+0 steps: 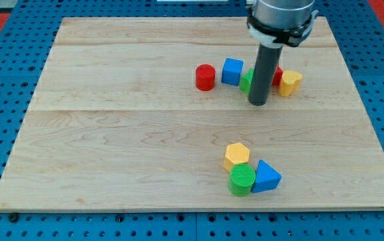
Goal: Make a group of red blocks green star red star and yellow heart towards center right
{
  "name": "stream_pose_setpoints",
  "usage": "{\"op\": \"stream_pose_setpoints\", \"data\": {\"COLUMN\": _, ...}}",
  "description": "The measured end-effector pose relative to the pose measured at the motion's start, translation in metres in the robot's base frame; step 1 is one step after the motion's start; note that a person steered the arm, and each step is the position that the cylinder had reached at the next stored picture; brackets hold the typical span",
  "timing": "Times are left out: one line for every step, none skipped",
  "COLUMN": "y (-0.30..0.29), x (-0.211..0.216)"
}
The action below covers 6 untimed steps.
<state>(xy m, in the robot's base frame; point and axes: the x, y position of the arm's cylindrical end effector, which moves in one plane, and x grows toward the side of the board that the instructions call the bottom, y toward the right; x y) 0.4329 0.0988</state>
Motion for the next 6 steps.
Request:
{"op": "stream_pose_setpoints", "data": {"y": -0.068, "x": -0.007}}
{"op": "stream_pose_setpoints", "data": {"y": -0.125, "x": -0.060}}
{"op": "stream_pose_setpoints", "data": {"y": -0.126, "x": -0.071}}
{"op": "stream_pose_setpoints", "data": {"y": -0.060, "x": -0.071}}
{"op": "stream_pose_setpoints", "data": {"y": -0.034, "x": -0.070}}
{"op": "stream_pose_setpoints", "data": {"y": -0.081, "x": -0.094}}
